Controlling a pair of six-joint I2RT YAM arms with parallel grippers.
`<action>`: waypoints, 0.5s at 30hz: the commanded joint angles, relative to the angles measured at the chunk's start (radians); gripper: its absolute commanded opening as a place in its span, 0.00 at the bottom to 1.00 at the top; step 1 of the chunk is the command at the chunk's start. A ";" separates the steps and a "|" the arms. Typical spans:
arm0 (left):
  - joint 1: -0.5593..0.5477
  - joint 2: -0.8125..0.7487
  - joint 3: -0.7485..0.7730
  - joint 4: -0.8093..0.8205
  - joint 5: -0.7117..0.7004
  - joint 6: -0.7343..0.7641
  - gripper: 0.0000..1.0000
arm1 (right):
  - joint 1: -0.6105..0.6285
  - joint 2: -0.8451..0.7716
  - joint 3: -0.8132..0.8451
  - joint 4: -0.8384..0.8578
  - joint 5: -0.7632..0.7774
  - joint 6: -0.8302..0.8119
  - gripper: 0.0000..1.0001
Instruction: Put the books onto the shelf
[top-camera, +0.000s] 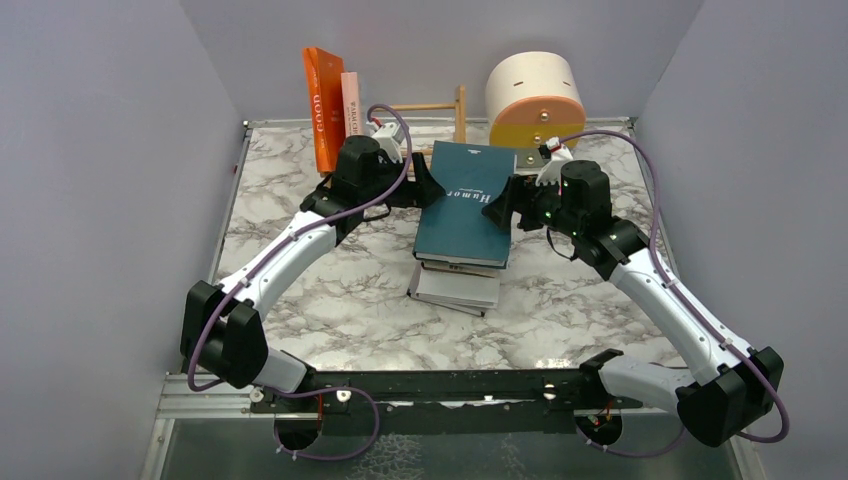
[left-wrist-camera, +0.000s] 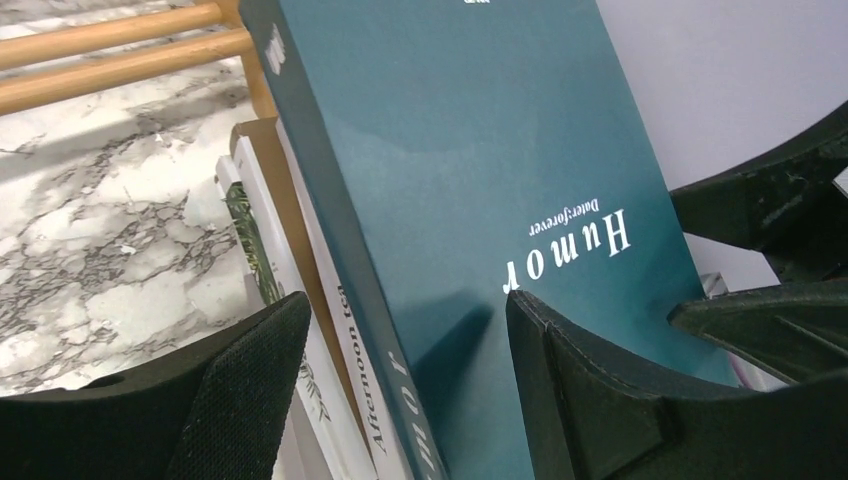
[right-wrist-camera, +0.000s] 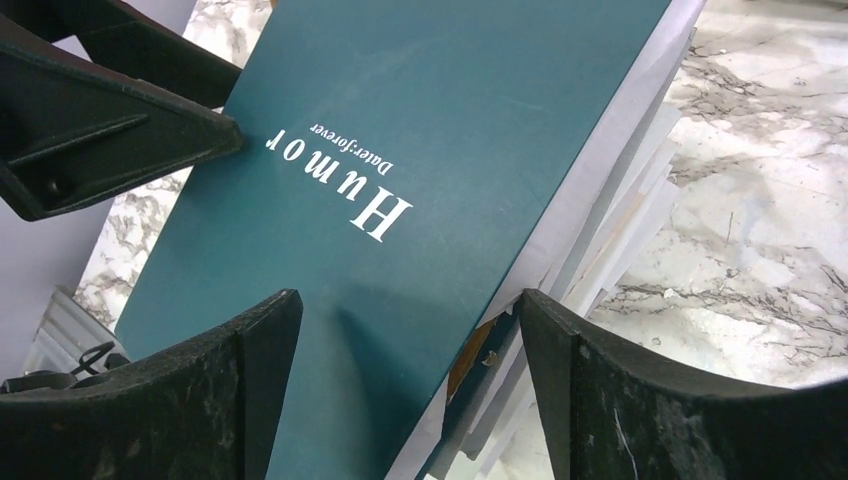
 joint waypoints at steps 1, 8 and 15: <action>0.000 -0.011 -0.027 0.070 0.099 -0.025 0.66 | 0.003 -0.009 -0.005 0.035 -0.036 0.005 0.78; 0.044 -0.003 -0.084 0.195 0.256 -0.094 0.66 | 0.003 -0.003 -0.009 0.054 -0.043 -0.001 0.76; 0.093 0.002 -0.138 0.288 0.359 -0.151 0.66 | 0.003 0.017 -0.012 0.092 -0.064 -0.007 0.75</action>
